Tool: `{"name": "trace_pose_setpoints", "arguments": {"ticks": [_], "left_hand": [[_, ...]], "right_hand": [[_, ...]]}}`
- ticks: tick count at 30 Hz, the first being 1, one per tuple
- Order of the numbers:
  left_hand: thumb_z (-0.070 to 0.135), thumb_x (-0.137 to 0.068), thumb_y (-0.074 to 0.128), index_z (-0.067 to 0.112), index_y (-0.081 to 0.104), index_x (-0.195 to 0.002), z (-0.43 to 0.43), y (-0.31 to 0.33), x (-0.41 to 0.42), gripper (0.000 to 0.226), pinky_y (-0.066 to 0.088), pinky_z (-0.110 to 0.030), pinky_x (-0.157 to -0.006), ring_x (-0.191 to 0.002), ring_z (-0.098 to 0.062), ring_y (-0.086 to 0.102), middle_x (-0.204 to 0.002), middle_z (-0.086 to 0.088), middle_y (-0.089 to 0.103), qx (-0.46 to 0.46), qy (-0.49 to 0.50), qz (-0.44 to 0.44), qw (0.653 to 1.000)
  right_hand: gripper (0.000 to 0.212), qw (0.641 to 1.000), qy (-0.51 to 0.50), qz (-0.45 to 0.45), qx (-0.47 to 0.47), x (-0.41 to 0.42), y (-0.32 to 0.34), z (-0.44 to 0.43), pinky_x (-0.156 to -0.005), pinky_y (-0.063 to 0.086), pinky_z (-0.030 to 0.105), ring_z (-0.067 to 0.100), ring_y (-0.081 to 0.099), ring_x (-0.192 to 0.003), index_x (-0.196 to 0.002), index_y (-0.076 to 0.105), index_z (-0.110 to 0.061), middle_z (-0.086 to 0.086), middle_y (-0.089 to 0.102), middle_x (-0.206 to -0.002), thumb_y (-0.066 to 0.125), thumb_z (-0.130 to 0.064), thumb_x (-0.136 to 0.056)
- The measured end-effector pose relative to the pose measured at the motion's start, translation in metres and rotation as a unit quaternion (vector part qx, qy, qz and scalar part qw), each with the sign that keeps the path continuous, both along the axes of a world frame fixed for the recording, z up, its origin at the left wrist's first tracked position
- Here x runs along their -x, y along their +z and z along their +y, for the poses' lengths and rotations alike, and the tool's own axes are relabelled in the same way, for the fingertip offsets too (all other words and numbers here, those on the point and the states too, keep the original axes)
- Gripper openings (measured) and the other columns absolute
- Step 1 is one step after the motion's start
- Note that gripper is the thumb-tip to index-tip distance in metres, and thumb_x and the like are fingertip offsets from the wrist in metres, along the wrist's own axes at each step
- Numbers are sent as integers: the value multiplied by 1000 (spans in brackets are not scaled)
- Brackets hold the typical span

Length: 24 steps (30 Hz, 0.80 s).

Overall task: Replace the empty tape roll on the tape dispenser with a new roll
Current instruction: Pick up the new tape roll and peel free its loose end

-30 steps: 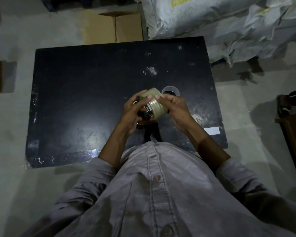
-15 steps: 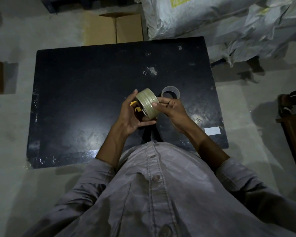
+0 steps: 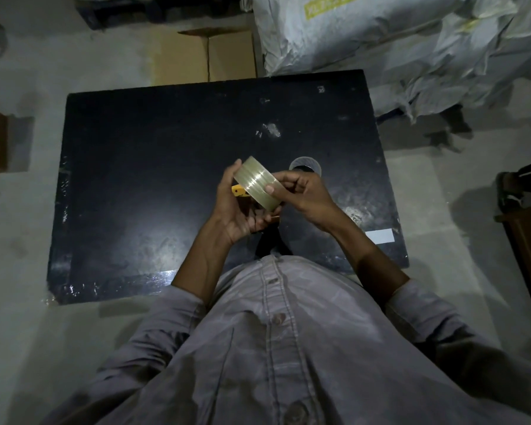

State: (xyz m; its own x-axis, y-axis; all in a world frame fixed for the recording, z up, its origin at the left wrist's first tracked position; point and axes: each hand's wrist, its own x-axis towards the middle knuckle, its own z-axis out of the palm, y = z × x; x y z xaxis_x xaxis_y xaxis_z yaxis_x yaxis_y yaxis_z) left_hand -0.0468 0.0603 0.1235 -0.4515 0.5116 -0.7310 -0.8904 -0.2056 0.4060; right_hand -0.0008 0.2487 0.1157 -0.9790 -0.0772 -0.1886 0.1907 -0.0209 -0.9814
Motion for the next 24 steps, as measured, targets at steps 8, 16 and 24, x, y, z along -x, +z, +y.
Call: {"name": "trace_pose_setpoints", "arguments": {"ticks": [8,16,24], "left_hand": [[106,-88,31,-4,74,-136,-6,-8,4,127,67,-41,-65,-78,-41,77,-112,-36,77,71,-102,45,991],[63,-100,71,9,70,-143,10,5,-4,69,70,-49,-68,-99,-40,80,-122,-25,75,118,-24,172,978],[80,-97,56,-3,74,-135,7,5,-3,92,61,-32,-49,-66,-32,74,-98,-20,75,101,28,51,993]], "right_hand": [[18,998,-54,-12,43,-3,-8,5,-83,62,25,14,78,-91,-122,78,1,5,85,-103,73,-4,-106],[26,993,-87,-32,76,-2,-4,2,-83,60,27,24,75,-95,-124,77,8,21,84,-108,74,-13,-108],[17,997,-35,-27,65,-2,-1,-2,-90,61,34,26,77,-100,-121,81,-4,15,84,-109,74,-12,-108]]}}
